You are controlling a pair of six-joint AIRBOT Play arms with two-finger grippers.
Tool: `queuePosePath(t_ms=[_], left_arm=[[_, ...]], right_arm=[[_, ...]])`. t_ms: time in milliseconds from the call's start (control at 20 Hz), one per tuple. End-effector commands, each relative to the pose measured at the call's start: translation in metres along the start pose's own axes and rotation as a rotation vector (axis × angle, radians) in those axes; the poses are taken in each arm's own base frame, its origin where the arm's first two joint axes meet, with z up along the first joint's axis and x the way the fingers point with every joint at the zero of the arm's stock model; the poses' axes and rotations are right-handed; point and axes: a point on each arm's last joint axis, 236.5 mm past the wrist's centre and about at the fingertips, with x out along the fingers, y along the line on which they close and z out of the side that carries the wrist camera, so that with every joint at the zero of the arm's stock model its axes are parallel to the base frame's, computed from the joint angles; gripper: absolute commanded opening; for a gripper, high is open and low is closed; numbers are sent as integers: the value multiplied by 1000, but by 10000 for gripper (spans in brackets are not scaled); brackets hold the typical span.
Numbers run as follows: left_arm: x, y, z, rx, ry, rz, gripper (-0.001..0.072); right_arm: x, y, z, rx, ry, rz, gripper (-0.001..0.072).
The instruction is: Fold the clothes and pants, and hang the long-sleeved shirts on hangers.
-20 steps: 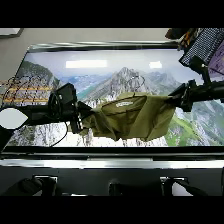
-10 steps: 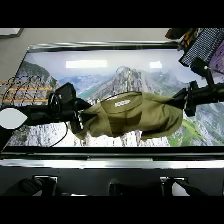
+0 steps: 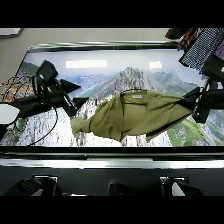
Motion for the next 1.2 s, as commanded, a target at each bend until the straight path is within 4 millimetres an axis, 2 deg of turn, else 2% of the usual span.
queuePosePath(t_ms=[0, 150, 250, 350, 450, 600, 650, 750, 1000, 1150], left_arm=[[-15, 48, 23, -203, -120, 165, 556], [-18, 43, 26, -208, -125, 153, 556], [-19, 39, 27, -240, -129, 143, 555], [-19, 38, 28, -287, -135, 137, 555], [-18, 35, 29, -289, -136, 130, 555], [-18, 35, 29, -289, -135, 131, 555], [-18, 35, 29, -289, -135, 130, 555], [-18, 35, 29, -289, -135, 130, 555], [-18, 35, 29, -289, -134, 130, 555], [-17, 35, 28, -290, -133, 130, 554]], right_arm=[[-26, -15, 10, 123, -10, -186, 20], [-59, -45, 16, 342, -70, -424, 20], [-96, -70, 12, 479, -122, -637, 21], [-137, -89, 0, 563, -146, -847, 22], [-170, -97, -15, 605, -128, -1003, 23], [-196, -93, -48, 654, -11, -1125, 23], [-207, -91, -65, 751, 11, -1184, 22], [-240, -87, -85, 917, -17, -1337, 21], [-340, -73, -76, 977, -176, -1680, 20], [-382, -64, -88, 961, -109, -1873, 20]])
